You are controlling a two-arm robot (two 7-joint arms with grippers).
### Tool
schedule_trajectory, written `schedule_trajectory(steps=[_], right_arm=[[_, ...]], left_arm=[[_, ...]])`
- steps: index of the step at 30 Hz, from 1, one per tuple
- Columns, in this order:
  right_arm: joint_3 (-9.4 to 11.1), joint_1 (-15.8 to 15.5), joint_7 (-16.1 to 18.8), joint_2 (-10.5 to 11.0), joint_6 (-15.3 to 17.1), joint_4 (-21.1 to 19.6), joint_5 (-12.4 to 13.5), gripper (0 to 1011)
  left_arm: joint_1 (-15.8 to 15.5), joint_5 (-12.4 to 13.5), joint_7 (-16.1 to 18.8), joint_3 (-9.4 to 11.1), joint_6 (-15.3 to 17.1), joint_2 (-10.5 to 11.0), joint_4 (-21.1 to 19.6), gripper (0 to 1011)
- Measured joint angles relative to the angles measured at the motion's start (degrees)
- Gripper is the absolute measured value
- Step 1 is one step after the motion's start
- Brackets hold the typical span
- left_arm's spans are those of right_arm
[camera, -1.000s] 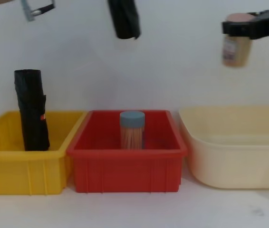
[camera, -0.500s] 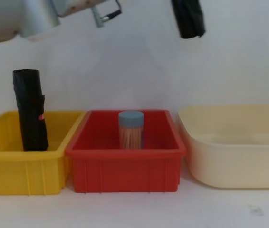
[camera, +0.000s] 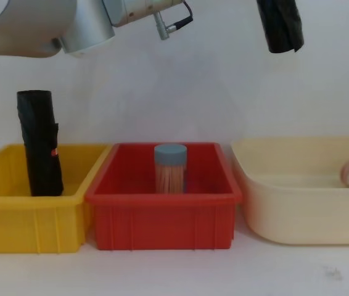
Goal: Pick up the garbage bag with the one hand and transfer it to the other hand.
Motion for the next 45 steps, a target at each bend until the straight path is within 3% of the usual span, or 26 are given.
schedule_trajectory(steps=[15,28,45], right_arm=[[-0.5,0.7,1.8,-0.1,-2.0,-0.8,-0.4,999],[-4.9,6.5,5.9,-2.5,-6.3,-0.9,-3.0,999],[-8.7,12.1,6.7,-5.3,-6.2,0.4,-7.0,999]], left_arm=[[-2.3,-1.1,-1.9,0.8,-1.6,-2.0,5.0,351],[-2.9,-1.5,-2.4,1.0,-2.1,-2.6,6.4,351],[-3.2,-1.6,-2.5,1.1,-2.3,-2.8,7.0,351]])
